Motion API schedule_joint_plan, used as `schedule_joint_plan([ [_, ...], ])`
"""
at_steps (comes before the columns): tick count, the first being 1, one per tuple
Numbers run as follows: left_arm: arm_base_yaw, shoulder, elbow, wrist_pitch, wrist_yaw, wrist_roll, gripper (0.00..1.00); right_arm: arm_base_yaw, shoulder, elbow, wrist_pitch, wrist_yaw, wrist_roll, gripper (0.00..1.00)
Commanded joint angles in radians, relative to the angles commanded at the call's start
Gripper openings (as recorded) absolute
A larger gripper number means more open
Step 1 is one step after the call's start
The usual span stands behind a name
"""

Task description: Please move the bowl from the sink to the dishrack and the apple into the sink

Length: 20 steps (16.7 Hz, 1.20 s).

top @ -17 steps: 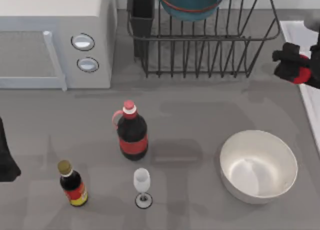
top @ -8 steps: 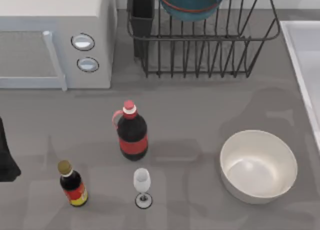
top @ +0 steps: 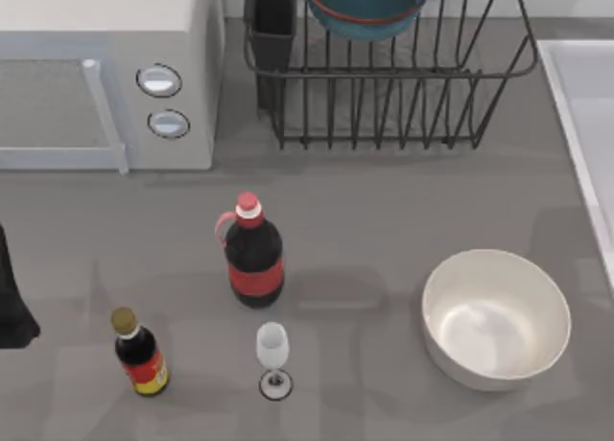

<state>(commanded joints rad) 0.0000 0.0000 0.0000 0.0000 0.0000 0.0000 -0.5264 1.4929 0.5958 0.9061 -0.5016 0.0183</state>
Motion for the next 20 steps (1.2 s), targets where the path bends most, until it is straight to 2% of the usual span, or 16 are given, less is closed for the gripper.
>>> schedule_joint_plan([
  [5,0.000,0.000,0.000,0.000,0.000,0.000,1.00,0.004,0.007,0.003,0.000,0.002,0.002,0.00],
  [8,0.000,0.000,0.000,0.000,0.000,0.000,1.00,-0.001,0.074,-0.004,0.069,0.002,0.002,0.00],
  [17,0.000,0.000,0.000,0.000,0.000,0.000,1.00,-0.005,0.573,-0.075,0.664,0.003,-0.002,0.00],
  [20,0.000,0.000,0.000,0.000,0.000,0.000,1.00,-0.002,0.690,-0.099,0.793,0.008,-0.004,0.00],
])
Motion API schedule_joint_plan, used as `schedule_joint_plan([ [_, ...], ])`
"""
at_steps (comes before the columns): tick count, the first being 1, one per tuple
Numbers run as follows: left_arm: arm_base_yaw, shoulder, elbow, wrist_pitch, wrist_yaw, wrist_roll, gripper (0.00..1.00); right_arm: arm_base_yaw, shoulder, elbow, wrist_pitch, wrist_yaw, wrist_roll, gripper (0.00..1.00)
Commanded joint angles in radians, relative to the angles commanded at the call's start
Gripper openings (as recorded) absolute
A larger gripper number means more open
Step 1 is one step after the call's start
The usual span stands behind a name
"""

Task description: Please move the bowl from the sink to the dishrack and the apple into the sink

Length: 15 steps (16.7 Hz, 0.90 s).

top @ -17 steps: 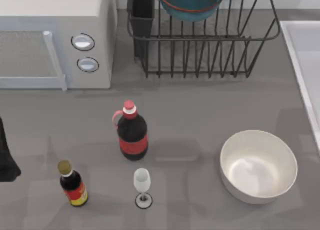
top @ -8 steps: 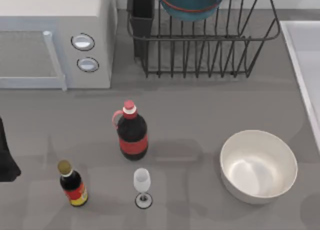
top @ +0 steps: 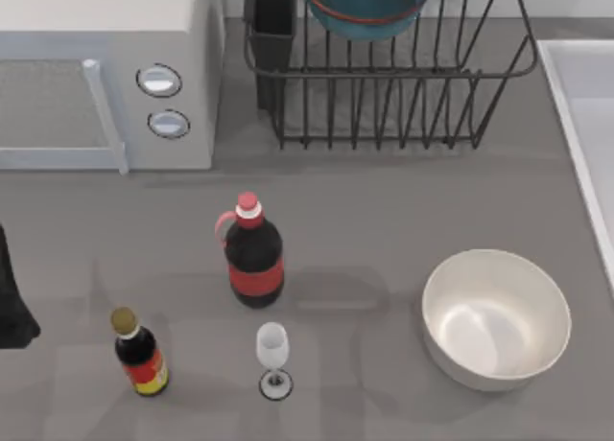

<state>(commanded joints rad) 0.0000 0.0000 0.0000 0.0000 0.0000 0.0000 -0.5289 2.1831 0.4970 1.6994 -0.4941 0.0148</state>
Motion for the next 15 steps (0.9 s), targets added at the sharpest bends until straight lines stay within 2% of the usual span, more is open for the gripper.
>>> schedule_joint_plan([
  [6,0.000,0.000,0.000,0.000,0.000,0.000,1.00,0.001,0.033,-0.008,0.035,0.002,0.000,0.00],
  [15,0.000,0.000,0.000,0.000,0.000,0.000,1.00,0.001,0.033,-0.008,0.035,0.002,0.000,0.68],
])
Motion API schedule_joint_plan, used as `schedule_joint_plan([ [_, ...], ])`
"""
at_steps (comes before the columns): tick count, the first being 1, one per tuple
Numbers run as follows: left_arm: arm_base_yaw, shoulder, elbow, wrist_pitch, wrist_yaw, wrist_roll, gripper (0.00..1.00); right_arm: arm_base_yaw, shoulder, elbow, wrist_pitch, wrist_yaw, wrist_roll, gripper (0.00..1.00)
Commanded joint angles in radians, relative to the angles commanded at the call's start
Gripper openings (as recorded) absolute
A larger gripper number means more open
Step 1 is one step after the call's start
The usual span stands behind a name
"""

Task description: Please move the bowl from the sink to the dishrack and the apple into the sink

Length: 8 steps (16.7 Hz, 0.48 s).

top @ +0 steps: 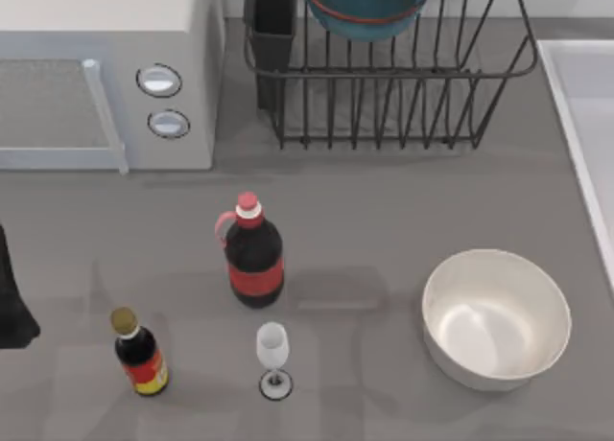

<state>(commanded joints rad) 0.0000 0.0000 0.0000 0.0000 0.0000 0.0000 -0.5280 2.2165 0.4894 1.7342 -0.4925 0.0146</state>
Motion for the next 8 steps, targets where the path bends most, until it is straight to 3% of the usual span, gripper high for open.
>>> schedule_joint_plan([
  [4,0.000,0.000,0.000,0.000,0.000,0.000,1.00,0.000,0.000,0.000,0.000,0.000,0.000,0.98],
  [8,0.000,0.000,0.000,0.000,0.000,0.000,1.00,0.000,0.000,0.000,0.000,0.000,0.000,1.00],
])
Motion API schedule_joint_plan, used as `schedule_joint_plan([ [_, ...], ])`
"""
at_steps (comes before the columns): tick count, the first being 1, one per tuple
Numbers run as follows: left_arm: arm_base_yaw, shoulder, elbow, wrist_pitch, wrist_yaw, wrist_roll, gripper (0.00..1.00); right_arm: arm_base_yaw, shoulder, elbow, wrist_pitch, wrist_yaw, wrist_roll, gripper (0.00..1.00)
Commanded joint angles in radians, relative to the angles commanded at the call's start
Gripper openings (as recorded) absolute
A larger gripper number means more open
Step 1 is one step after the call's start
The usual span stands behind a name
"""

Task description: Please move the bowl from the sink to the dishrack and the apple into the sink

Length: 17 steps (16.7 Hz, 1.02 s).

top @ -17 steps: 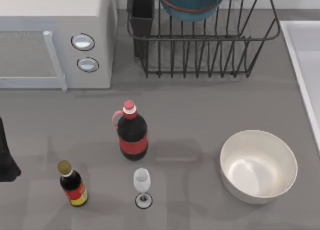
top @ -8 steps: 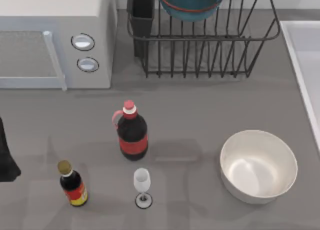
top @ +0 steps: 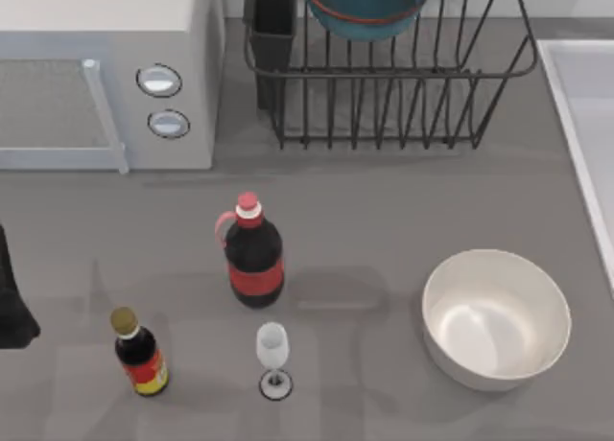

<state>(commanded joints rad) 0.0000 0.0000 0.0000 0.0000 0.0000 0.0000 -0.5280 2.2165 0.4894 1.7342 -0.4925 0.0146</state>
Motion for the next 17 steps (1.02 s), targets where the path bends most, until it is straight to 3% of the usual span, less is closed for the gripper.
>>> schedule_joint_plan([
  [9,0.000,0.000,0.000,0.000,0.000,0.000,1.00,0.011,-0.061,-0.013,-0.048,0.018,0.000,1.00],
  [17,0.000,0.000,0.000,0.000,0.000,0.000,1.00,0.148,-0.668,-0.141,-0.506,0.148,-0.004,1.00],
])
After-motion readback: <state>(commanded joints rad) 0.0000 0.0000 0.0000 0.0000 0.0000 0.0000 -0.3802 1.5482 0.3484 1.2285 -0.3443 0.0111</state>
